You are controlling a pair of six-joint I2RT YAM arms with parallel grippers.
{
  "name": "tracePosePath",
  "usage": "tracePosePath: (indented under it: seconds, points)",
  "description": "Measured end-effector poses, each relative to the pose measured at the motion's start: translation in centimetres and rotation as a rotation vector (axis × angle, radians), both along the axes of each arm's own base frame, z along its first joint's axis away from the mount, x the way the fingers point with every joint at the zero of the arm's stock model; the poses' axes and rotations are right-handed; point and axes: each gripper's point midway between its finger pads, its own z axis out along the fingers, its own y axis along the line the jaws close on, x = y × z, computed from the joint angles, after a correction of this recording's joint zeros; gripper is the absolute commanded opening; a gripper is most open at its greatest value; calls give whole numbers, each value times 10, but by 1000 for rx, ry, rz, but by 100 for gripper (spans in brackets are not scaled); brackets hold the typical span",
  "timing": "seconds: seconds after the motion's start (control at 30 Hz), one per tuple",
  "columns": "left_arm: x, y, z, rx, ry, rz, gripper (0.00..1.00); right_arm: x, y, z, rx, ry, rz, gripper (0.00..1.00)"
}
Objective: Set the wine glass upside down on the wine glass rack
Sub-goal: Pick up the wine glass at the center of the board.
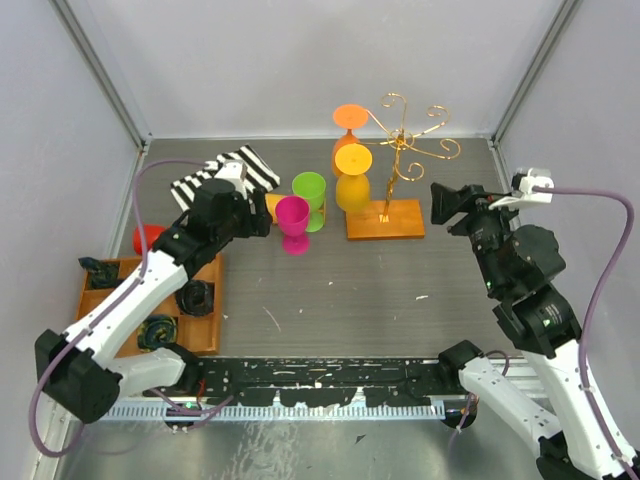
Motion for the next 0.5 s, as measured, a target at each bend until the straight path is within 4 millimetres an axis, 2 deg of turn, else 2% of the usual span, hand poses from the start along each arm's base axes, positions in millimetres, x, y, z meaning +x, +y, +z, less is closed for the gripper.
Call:
tracePosePath:
  seconds: [0.07, 0.27, 0.5]
  points:
    - [7, -5, -4, 0, 14, 5, 67, -5, 0, -9, 0, 17, 13, 69]
    - [38, -21, 6, -23, -7, 24, 63, -20, 3, -55, 7, 108, 53, 69]
    - [53, -28, -17, 14, 39, 34, 56, -30, 9, -100, 22, 215, 97, 69]
